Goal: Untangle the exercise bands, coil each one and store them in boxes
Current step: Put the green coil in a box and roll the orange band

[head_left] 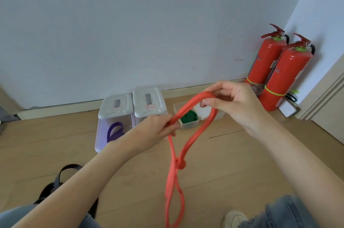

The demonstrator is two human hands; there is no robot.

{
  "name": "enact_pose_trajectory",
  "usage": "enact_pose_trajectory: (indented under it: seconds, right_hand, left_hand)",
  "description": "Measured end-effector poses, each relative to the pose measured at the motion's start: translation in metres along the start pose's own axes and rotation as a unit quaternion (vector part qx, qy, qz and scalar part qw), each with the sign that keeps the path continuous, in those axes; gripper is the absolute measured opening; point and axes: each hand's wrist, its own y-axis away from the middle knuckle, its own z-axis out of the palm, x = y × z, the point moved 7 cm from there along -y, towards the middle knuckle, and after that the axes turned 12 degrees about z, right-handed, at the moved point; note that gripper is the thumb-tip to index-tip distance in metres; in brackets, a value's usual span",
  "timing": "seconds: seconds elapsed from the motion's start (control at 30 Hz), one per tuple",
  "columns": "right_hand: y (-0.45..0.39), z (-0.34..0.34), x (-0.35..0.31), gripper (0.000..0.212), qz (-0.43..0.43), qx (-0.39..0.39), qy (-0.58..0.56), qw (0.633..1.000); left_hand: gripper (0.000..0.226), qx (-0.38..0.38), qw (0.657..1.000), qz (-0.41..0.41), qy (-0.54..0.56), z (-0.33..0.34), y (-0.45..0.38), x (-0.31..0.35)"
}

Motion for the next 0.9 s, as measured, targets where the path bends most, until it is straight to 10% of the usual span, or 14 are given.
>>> enact_pose_trajectory:
  seconds: [0.17,0.57,0.8,0.9]
  right_hand:
    - [0.006,0.01,0.013,0.022,0.067,-0.096,0.138,0.984]
    - [0.002,0.011,0.006,0.005,0.0,-0.043,0.09,0.995]
    - [0.011,0.022,0.037,0.011,0.124,-0.189,0.209,0.951]
    - [0.016,0.043,0.038,0.033,0.133,-0.222,0.159,0.953]
  left_hand:
    - [0.018,0.186,0.977,0.081,0.072,-0.068,0.004,0.035]
    - [0.015,-0.032,0.999,-0.018,0.016,0.021,0.004,-0.016]
    - [0.018,0.133,0.987,0.076,0.041,-0.057,0.005,0.015]
    - [0.02,0.067,0.99,0.121,-0.03,-0.045,0.001,0.046]
